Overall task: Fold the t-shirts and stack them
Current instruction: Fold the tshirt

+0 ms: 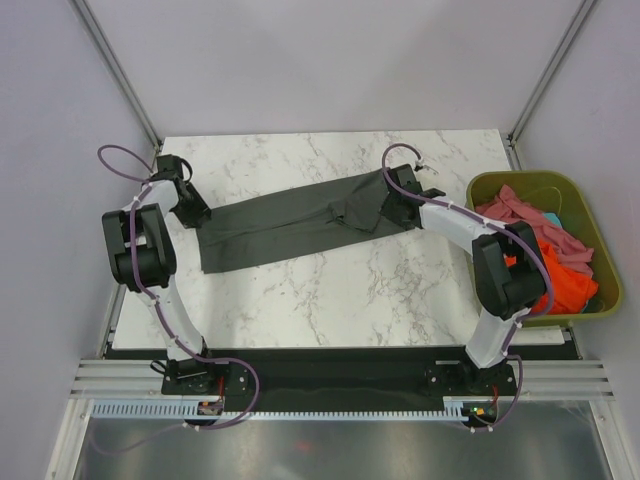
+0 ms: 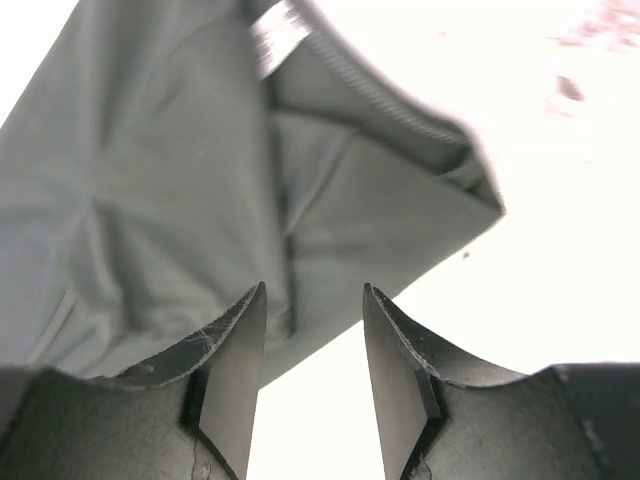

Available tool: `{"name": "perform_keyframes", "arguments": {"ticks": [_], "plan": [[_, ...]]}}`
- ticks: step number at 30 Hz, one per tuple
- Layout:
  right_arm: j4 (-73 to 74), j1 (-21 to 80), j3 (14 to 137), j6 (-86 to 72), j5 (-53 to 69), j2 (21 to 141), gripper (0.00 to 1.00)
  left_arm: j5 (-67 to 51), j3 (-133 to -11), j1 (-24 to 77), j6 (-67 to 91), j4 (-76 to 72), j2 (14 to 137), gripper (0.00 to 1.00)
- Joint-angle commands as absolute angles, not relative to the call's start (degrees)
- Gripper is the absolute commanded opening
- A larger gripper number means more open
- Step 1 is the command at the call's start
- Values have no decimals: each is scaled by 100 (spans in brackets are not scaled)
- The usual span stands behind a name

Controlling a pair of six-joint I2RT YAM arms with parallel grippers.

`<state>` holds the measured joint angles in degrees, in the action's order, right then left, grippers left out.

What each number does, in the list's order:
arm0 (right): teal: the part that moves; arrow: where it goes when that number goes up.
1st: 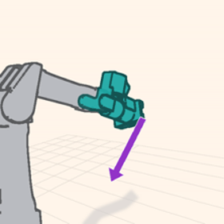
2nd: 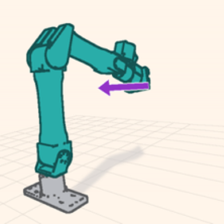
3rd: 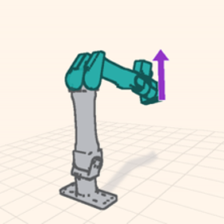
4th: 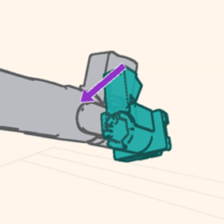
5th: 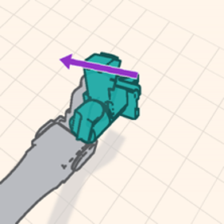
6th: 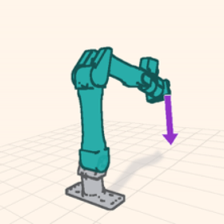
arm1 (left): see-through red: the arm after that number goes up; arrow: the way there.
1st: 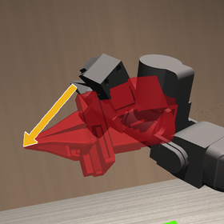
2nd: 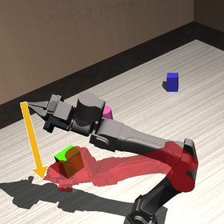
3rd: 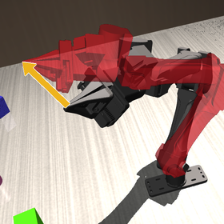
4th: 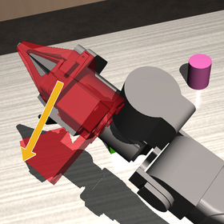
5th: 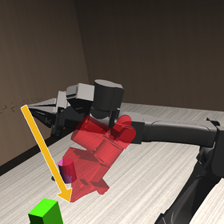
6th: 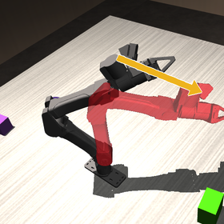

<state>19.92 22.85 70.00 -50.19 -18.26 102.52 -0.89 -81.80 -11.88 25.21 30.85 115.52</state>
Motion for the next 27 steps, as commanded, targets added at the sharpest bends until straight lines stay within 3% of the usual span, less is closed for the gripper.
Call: {"name": "perform_keyframes", "arguments": {"ticks": [1,20,23,24,27], "plan": [[2197,2285,6987,-5817,-2592,10458,51,430,-7920,-1257,2513,3199,11295,48],[2487,2206,7023,-6803,-3321,11162,47,721,-7901,-1274,2522,3331,11206,50],[2496,2171,7128,-6637,-3489,11267,36,607,-7901,-1257,2558,3366,11110,50],[2496,2145,7163,-6592,-3568,11346,23,606,-7901,-1266,2558,3375,11040,50],[2496,1961,7373,-6259,-3665,11539,0,825,-7858,-1266,2601,3472,10688,55]]}}
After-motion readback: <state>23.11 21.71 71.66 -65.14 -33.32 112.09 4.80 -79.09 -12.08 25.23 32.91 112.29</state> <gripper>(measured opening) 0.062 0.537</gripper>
